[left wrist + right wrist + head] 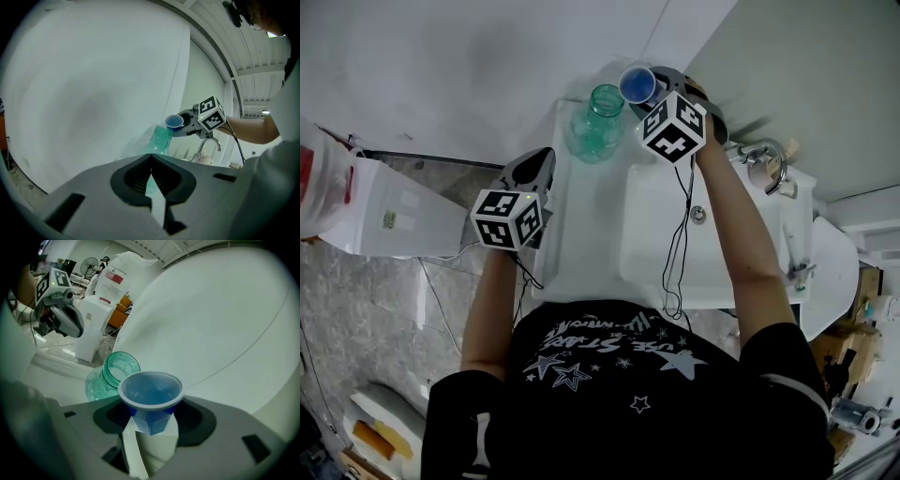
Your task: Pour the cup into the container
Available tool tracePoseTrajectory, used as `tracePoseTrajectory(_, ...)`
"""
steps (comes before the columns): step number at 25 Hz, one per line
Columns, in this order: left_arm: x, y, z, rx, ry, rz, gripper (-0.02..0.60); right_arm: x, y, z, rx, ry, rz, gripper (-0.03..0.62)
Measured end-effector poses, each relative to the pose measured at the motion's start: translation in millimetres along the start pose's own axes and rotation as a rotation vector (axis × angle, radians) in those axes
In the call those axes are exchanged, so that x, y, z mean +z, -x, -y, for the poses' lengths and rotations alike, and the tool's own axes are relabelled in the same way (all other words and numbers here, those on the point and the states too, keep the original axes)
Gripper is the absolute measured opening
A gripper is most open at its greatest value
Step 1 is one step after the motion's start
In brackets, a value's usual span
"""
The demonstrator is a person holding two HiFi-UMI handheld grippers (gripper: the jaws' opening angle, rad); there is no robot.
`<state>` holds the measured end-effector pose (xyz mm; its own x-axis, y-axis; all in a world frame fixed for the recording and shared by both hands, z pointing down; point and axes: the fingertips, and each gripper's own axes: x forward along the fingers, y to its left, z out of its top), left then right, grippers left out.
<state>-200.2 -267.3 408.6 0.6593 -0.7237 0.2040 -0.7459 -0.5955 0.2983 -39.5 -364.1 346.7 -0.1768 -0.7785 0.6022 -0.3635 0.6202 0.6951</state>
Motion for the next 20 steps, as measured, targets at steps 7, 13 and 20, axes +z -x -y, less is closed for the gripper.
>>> tracePoseTrajectory(7, 1.9, -2.1, -1.5, 0.003, 0.005, 0.01, 0.011, 2.0, -2.5, 1.7, -0.003, 0.064, -0.012, 0.273)
tracePoseTrajectory(13, 4.1, -2.9, -1.5, 0.0, 0.007, 0.014, 0.011, 4.7, -2.6, 4.7, -0.021, 0.118, -0.026, 0.273)
tracePoseTrajectory(20, 4.8, -2.4, 0.1, -0.007, 0.005, 0.018, 0.011, 3.7, -0.9, 7.7, -0.048, 0.17, -0.049, 0.27)
